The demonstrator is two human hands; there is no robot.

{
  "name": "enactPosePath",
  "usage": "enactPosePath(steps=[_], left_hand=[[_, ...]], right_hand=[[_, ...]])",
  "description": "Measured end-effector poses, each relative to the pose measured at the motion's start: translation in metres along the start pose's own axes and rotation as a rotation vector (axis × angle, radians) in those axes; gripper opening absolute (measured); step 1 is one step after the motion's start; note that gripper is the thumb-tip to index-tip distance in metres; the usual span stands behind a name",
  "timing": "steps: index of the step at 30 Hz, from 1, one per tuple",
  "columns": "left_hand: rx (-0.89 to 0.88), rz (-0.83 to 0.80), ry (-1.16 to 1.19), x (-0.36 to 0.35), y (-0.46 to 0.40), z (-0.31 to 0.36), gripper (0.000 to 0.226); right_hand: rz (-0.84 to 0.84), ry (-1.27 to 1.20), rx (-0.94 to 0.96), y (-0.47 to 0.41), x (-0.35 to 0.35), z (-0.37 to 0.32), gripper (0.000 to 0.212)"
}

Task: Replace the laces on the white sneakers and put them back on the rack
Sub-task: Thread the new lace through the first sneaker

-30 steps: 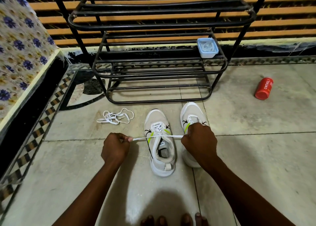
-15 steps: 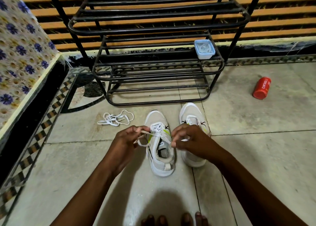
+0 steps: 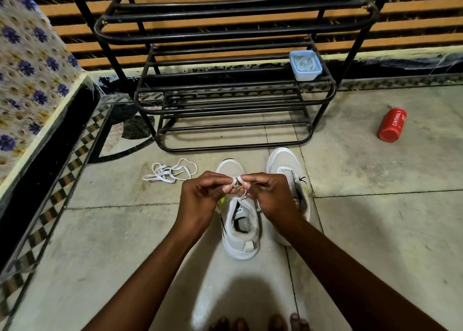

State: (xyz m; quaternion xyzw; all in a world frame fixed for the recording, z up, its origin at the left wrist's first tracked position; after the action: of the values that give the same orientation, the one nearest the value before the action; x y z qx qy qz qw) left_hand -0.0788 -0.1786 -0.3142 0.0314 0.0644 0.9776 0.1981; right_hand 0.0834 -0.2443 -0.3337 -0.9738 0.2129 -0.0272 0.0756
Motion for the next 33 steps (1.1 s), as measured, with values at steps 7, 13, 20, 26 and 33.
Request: enactPosePath(steps=[7,13,20,26,33], left_hand=[[0.02,-0.032,-0.042,-0.006,0.004,0.003,0.016],[0.03,-0.003,-0.117,-0.005,0.003,0.004,0.042],[0.033,-0.012,-0.093,-0.007,0.005,0.006,0.018],[0.035,-0.006,-0.084,-0.007,0.003,0.005,0.012],[-0.017,0.09,-0.328,0.016,-0.003,0.001,0.018]], right_hand=[[-0.019,0.133,0.109,-0.005,-0.005,0.0,0.027],[-0.095,0.146,0.189,0.002,-0.004,-0.012,0.015],[-0.14,0.168,0.231,0.005,-0.001,-0.018,0.013],[-0.134,0.169,0.216,0.005,0.0,-0.014,0.002],[0.082,0.324,0.238,0.004,0.022,-0.014,0.007]])
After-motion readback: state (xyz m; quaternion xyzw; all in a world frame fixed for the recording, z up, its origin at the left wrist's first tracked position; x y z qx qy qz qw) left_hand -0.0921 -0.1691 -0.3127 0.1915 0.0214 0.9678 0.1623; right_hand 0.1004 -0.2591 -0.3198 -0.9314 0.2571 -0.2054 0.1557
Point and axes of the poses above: each hand's wrist, its own y-axis away from the middle knuckle, its own x-axis out of the back of the hand, z = x × y, the point moved 3 cm from there along -y, towards the middle knuckle, and after that the axes turned 8 degrees about x, right-handed, at the moved point
